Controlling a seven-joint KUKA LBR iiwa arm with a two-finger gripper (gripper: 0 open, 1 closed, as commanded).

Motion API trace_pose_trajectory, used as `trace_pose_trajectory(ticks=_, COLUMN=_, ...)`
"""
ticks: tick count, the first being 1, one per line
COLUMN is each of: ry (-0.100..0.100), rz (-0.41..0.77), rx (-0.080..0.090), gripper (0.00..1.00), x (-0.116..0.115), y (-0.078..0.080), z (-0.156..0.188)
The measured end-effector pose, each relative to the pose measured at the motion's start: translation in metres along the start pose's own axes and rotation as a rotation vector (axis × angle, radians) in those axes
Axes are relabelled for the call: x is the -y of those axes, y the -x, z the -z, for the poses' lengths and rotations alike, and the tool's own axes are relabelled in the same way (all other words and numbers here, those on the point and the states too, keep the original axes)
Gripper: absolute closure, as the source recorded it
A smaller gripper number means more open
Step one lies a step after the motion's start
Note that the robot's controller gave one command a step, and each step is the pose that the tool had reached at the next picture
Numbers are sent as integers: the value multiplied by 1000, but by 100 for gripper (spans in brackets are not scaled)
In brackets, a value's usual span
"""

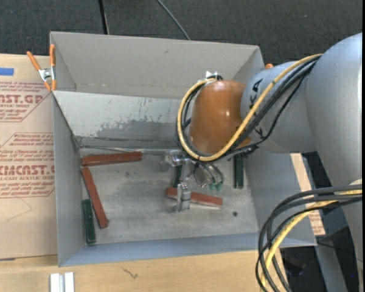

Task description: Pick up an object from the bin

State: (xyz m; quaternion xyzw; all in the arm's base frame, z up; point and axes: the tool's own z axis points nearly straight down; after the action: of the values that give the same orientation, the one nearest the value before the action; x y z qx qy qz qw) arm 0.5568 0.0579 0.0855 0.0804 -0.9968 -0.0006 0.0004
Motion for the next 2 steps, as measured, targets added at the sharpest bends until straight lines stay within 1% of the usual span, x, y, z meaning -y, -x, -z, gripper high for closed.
trace_pose_trajectory(ticks=1, ry=0, rz=50, rx=2, gripper=0, x=43, y=-32, z=17)
trace_pose_trajectory(ticks=2, ry=-1, rz=239, rx=-2, gripper=0, x=61, y=-36, z=38)
